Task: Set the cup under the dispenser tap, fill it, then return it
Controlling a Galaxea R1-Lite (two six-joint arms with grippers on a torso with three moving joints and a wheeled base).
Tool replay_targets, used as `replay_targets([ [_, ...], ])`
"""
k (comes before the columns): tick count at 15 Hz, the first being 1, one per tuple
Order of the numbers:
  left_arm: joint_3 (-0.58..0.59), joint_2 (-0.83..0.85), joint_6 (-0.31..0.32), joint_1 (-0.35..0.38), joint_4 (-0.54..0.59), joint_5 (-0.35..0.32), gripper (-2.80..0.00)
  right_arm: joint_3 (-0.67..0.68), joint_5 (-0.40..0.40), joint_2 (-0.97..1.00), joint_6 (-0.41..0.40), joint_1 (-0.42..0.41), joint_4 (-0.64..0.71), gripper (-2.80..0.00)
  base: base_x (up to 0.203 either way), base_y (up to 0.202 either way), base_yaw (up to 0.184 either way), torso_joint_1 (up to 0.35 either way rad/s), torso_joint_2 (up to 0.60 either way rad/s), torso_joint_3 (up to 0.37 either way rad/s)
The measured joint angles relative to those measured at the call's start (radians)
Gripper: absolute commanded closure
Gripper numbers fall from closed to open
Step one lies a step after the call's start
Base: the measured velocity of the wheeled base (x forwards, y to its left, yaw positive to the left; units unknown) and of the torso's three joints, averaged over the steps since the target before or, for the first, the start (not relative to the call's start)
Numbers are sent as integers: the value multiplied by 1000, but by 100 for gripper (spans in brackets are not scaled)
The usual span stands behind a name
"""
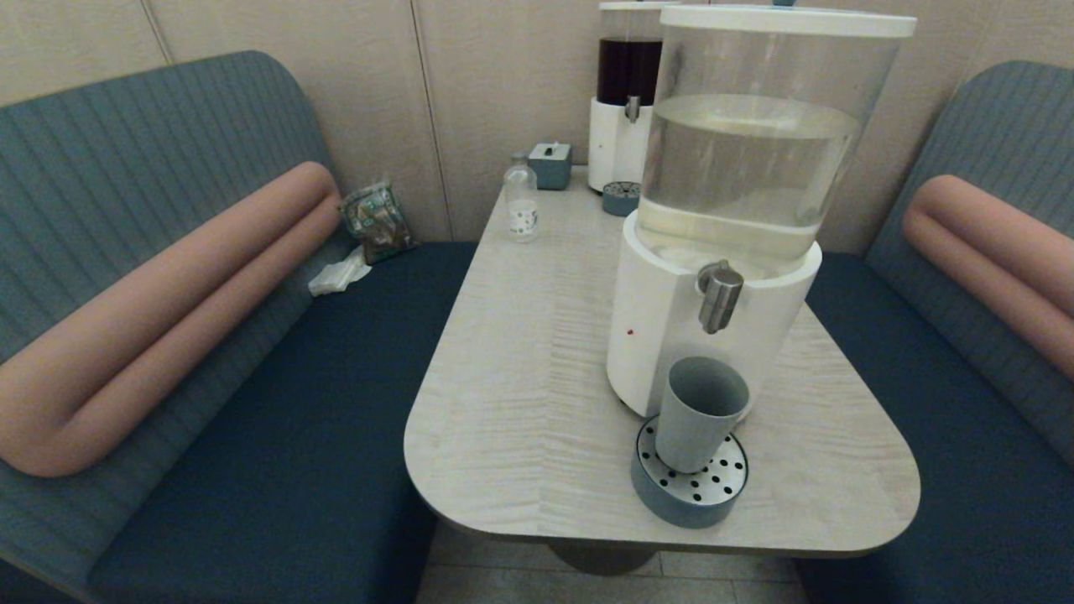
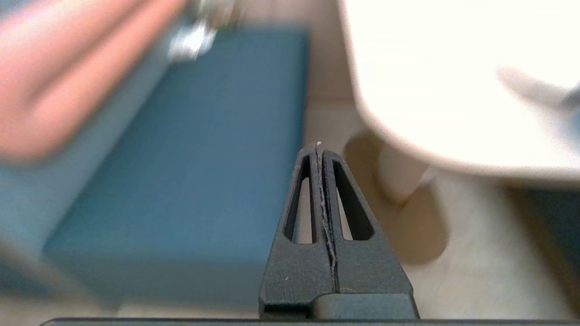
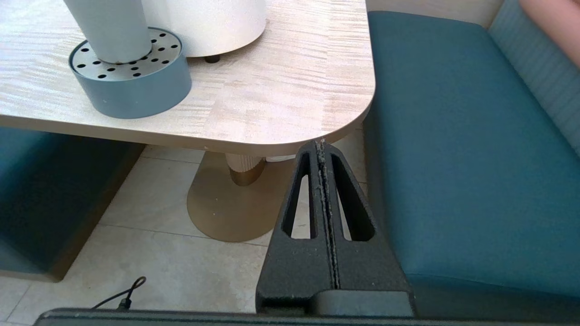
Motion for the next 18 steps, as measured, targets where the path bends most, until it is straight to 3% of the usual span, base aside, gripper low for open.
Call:
replay_targets([
  [3, -194, 126, -27, -6, 7, -43, 0, 0, 0, 0, -1, 0, 0, 0, 0, 0, 0, 0, 0, 0],
  [6, -390, 423, -48, -22, -62, -87, 0, 0, 0, 0, 0, 0, 0, 0, 0, 0, 0, 0, 0, 0],
  [8, -481, 629, -56, -29, -162, -161, 0, 0, 0, 0, -2, 0, 0, 0, 0, 0, 0, 0, 0, 0],
  [12, -564, 962, -59, -38, -419, -428, 0, 0, 0, 0, -2, 0, 0, 0, 0, 0, 0, 0, 0, 0],
  [13, -570, 1017, -60, -39, -486, -465, 0, 0, 0, 0, -1, 0, 0, 0, 0, 0, 0, 0, 0, 0],
  [15, -572, 1117, -77, -40, -624, -475, 0, 0, 0, 0, -2, 0, 0, 0, 0, 0, 0, 0, 0, 0],
  [16, -568, 1159, -117, -41, -705, -475, 0, 0, 0, 0, -1, 0, 0, 0, 0, 0, 0, 0, 0, 0],
  [18, -540, 1213, -262, -43, -842, -487, 0, 0, 0, 0, -2, 0, 0, 0, 0, 0, 0, 0, 0, 0],
])
